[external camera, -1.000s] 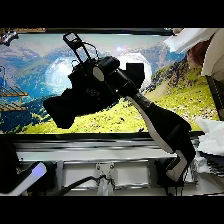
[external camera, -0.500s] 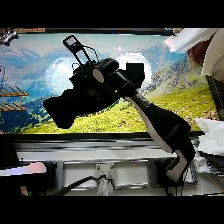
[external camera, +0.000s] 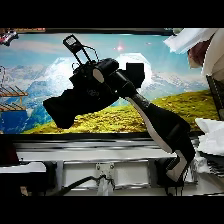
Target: Fold the clothes and pants, and hang the long-sleeved shirts on hangers.
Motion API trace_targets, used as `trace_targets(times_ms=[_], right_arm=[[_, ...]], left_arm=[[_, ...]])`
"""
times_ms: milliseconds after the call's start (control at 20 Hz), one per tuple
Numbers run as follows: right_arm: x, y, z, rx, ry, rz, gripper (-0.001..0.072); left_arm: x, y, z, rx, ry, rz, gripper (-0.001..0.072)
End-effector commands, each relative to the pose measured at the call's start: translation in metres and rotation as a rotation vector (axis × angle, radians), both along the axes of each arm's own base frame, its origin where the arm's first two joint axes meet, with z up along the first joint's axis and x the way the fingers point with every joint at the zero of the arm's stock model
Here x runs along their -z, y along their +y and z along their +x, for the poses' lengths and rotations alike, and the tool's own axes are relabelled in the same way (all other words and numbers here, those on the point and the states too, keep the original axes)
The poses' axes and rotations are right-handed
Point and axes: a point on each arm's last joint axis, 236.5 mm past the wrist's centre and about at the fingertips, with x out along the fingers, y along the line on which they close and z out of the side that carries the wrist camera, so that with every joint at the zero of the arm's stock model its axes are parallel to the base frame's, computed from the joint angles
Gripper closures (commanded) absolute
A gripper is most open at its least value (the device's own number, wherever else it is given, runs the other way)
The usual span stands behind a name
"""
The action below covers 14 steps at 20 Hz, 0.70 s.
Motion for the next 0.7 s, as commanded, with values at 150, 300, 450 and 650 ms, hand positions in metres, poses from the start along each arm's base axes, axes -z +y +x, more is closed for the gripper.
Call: trace_targets(times_ms=[150,300,450,650], right_arm=[[0.004,-0.002,-0.003,-0.004,0.017,-0.015,0.0694],[0.004,-0.002,-0.003,-0.004,0.017,-0.015,0.0694],[0.004,-0.002,-0.003,-0.003,0.016,-0.014,0.0694],[0.004,-0.001,-0.003,-0.003,0.015,-0.013,0.0694]], left_arm=[[0.011,0.006,0.014,0.026,-0.028,0.014,0.0336],[0.015,0.010,0.017,0.029,-0.021,0.020,0.0356],[0.019,0.013,0.021,0.031,-0.019,0.021,0.0357],[0.018,0.017,0.024,0.032,-0.030,0.028,0.0478]])
